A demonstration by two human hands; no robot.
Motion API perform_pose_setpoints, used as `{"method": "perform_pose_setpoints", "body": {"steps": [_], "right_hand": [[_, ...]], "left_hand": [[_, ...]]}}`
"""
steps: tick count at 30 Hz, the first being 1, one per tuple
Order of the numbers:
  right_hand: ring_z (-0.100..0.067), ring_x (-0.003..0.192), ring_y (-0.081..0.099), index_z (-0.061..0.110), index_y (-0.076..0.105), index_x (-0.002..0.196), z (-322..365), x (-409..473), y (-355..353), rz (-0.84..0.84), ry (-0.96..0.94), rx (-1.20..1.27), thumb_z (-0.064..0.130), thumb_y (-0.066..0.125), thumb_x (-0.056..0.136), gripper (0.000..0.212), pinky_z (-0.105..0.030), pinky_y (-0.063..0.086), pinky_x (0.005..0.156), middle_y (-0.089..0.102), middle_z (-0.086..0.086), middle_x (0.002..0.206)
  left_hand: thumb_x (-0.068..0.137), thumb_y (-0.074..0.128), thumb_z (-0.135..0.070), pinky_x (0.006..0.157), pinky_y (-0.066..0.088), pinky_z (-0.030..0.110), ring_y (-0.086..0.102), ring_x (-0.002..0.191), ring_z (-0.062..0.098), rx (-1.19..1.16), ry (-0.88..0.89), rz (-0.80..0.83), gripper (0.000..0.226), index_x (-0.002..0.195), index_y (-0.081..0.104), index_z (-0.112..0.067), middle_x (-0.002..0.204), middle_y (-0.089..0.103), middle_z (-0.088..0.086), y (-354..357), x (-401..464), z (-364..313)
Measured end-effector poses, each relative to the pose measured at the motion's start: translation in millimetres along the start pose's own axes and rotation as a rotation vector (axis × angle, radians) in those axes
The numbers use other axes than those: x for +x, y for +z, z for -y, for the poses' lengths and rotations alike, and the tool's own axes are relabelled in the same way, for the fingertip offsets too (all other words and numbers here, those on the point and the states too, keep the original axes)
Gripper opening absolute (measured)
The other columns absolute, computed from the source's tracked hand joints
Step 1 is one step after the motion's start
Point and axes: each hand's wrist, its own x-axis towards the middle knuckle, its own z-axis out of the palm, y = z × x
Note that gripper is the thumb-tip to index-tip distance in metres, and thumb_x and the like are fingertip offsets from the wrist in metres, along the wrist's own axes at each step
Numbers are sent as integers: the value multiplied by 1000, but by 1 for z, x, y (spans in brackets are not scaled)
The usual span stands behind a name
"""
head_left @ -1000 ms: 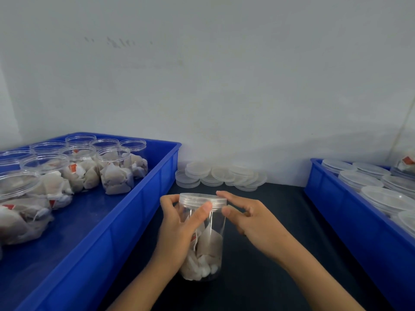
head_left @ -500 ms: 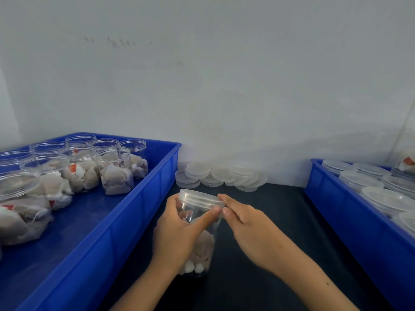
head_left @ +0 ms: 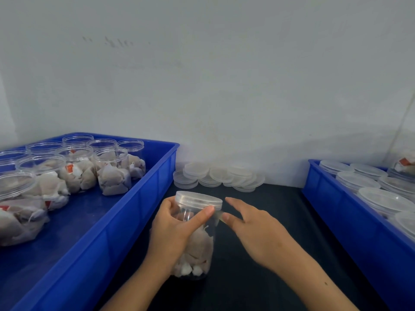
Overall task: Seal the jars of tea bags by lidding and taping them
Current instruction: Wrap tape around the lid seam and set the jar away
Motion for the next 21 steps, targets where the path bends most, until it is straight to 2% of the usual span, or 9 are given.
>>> {"method": "perform_pose_setpoints", "body": {"steps": [3,5,8,9,14,15,18,19,21], "right_hand": [[-7,81,48,50,26,145,1,2,1,-16,-10,-41,52,32,100,45,-28,38,78,63,7,122],[-8,84,49,53,28,143,-1,3,1,-30,-26,-65,52,32,100,43,-28,40,78,63,9,122],[-17,113,56,55,25,143,-2,4,-1,-11,-31,-62,53,34,99,45,-31,42,86,58,10,132],[-18,115,56,57,23,143,-3,4,-2,11,-30,-44,53,35,99,46,-32,42,87,58,9,132],[-10,77,63,61,22,141,-7,5,-5,28,-62,-4,55,39,97,48,-30,51,83,65,12,91],[-9,77,63,61,24,140,-7,5,-6,21,-73,-10,55,40,97,47,-30,51,83,65,13,90],[-8,92,60,57,31,140,-6,6,-6,-10,-86,2,53,42,97,45,-31,49,88,63,12,116],[-8,94,58,56,33,140,-5,5,-6,-26,-84,11,53,42,97,44,-30,49,88,62,12,118],[-6,84,56,52,35,140,-2,3,-2,-67,-81,0,53,40,97,43,-27,48,81,61,14,100]], "left_hand": [[41,74,-67,69,46,17,65,83,-5,-29,-2,27,74,103,60,-30,94,71,-13,1,0,-2],[41,74,-66,62,47,12,64,80,-10,-39,9,44,70,100,60,-30,91,69,-23,1,0,-4],[44,75,-62,60,46,3,64,82,-10,-66,25,66,68,101,61,-28,90,69,-26,1,0,-4],[44,75,-62,61,47,4,64,84,-10,-69,29,78,69,103,61,-27,92,69,-25,0,-1,-4],[45,81,-65,73,45,14,65,92,-5,-82,1,115,79,110,52,-31,104,69,-10,-1,1,-2],[48,82,-63,74,44,14,65,95,-2,-81,-7,128,79,112,47,-32,109,67,-9,-2,1,-2],[61,79,-62,73,49,14,64,97,0,-42,28,177,71,112,39,-32,114,62,-5,-2,1,-3],[62,76,-67,72,50,14,65,95,-2,-16,57,171,69,110,40,-31,112,63,-5,-2,1,-3],[63,64,-78,75,50,16,64,92,-5,86,126,116,64,105,46,-33,106,65,-10,-2,1,-2]]}}
